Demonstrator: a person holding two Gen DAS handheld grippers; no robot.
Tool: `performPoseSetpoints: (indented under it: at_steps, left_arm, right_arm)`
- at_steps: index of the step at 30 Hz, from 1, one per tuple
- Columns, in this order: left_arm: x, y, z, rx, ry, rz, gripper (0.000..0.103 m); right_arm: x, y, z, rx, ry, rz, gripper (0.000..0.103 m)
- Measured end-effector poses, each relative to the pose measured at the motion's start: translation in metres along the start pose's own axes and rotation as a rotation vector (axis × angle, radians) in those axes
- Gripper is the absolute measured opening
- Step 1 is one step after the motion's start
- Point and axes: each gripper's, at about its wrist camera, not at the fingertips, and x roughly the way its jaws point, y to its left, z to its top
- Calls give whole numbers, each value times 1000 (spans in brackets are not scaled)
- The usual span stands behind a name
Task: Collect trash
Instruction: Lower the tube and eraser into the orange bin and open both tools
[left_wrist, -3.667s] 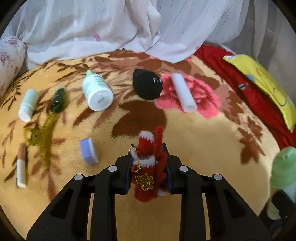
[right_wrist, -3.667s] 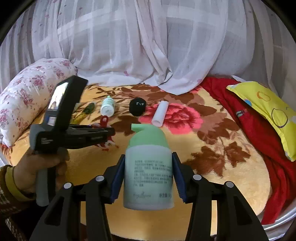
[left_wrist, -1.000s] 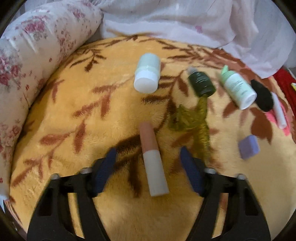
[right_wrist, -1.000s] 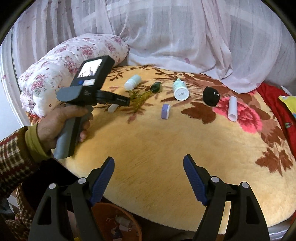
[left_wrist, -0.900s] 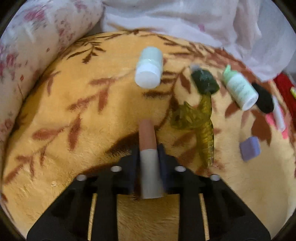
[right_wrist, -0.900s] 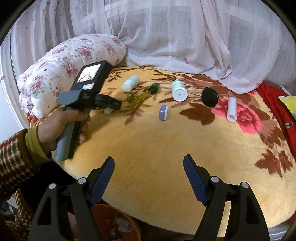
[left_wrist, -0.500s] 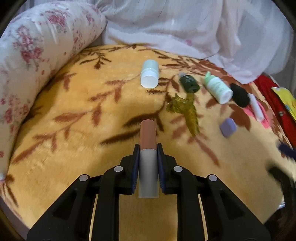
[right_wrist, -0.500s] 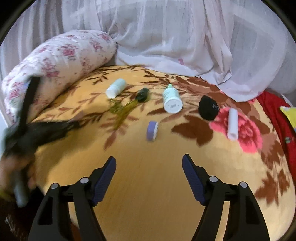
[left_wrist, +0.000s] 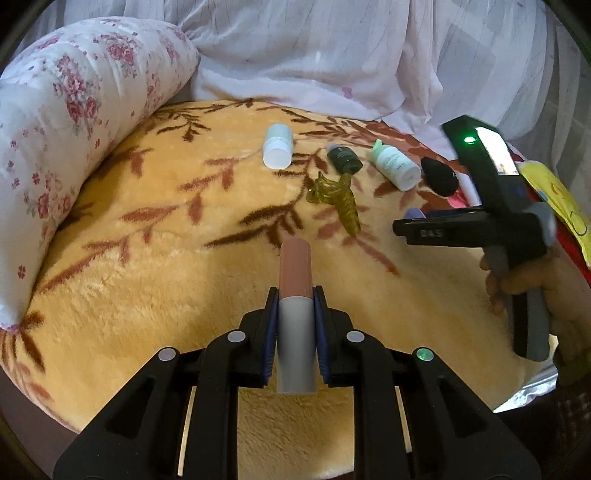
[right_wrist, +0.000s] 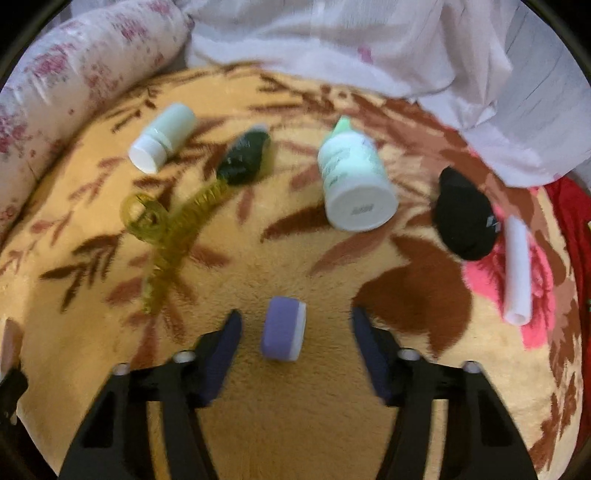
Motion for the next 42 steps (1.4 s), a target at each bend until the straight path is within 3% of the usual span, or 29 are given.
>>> performPoseSetpoints:
  at_steps: [2,4,17,26,31,36,42]
  left_arm:
    - [0,0,-2,-4,2,-7,18]
    - [0,-1,-4,-2,3,-10,18]
    - [-17,-23,-19,37,9,-68,18]
    - [-47,-41,-58,120,74,-159,18]
    - [-60,-48,-93,176,154,-200,18]
    - [-66,-51,-122,229,236,-216,18]
    - [-68,-47,-151,267,334,-230,18]
  right_arm:
    - [6,2,0,-3,20,23,27]
    - [1,4,-3,-20,-1,1,19]
    - [-54,7,-46,-38,-106,82,19]
    - [-135,30,-122,-123,-209,209,19]
    - [-149,46,-175,-182,-175,267,19]
    - [-144,57,-222,-227,-87,311,19]
    - [-135,69,-260,-256,6,356,19]
